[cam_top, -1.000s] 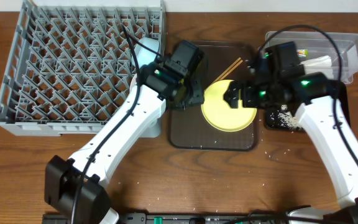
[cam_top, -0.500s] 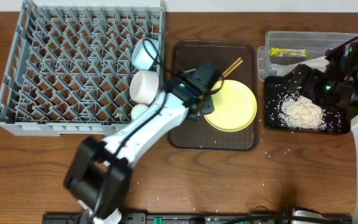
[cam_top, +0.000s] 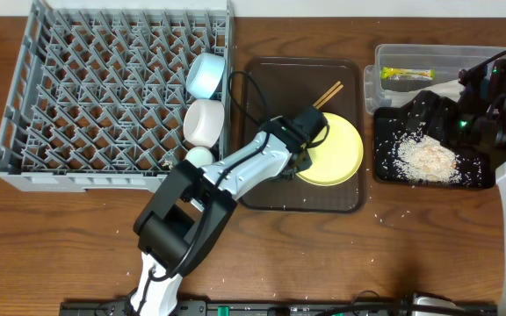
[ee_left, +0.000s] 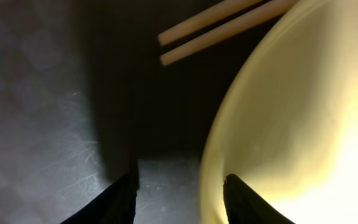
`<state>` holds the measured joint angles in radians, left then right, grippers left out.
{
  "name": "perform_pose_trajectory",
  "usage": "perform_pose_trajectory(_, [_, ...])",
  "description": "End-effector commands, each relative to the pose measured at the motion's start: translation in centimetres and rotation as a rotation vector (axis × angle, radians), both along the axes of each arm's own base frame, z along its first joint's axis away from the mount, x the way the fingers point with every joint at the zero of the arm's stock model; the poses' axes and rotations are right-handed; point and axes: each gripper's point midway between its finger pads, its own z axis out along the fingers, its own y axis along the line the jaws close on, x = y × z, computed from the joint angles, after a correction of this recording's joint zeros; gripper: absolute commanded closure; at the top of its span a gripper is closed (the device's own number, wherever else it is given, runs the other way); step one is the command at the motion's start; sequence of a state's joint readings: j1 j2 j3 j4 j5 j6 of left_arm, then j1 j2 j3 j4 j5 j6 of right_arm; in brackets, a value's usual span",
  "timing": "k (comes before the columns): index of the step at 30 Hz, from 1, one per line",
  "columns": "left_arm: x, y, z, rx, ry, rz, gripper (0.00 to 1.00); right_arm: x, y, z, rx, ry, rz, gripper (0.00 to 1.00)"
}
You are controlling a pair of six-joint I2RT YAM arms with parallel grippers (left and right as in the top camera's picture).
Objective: Sort waste into correct bins and load items into the dishwasher
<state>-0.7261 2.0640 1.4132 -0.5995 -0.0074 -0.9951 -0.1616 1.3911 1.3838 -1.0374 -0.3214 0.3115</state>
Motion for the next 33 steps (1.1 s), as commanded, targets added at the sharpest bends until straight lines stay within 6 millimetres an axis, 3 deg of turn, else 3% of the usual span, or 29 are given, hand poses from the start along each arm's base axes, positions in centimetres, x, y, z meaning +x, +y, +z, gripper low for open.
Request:
perform_pose_trajectory(1, [-0.9,-0.5,-2.0,0.033,0.014,-0.006,0.46,0.2,-0.3,0.6,0.008,-0.012,-0.018,0.01])
perform_pose_trajectory(4, [-1.0,-1.1,-2.3,0.028,0.008,-0.018,0.39,0.2,-0.3,0.6,0.008,-0.012,-0.018,0.01])
perform_pose_trajectory(9, [-0.7,-1.6,-2.4,0.013,-0.008,-0.022,0.38,0.2,-0.3,0.6,0.008,-0.012,-0.018,0.01])
perform_pose_trajectory(11, [-0.7,-1.6,-2.4,0.013,-0.009,-0.021,0.49,0.2,-0.3,0.6,0.008,-0.012,-0.018,0.01])
perform_pose_trajectory(15, [-0.7,-1.5,-2.4,0.017,-0.004,-0.021,0.89,0.2,-0.3,0.6,0.008,-0.012,-0.018,0.01])
perform_pose_trajectory(20, [-0.7,-1.3,-2.4,0.042,-0.012,-0.120,0.93,0.1,-0.3,0.6,0.008,-0.011,-0.018,0.01])
perform_pose_trajectory(25, [0.4,-1.0,0.1,0.047,-0.075,-0.237,0.93,0.2,-0.3,0.6,0.008,-0.012,-0.018,0.01])
perform_pose_trajectory(33, [2.3,1.6,7.3,0.174,-0.275,-0.290,0.93,0.2,-0.3,0.6,0.008,-0.012,-0.018,0.01])
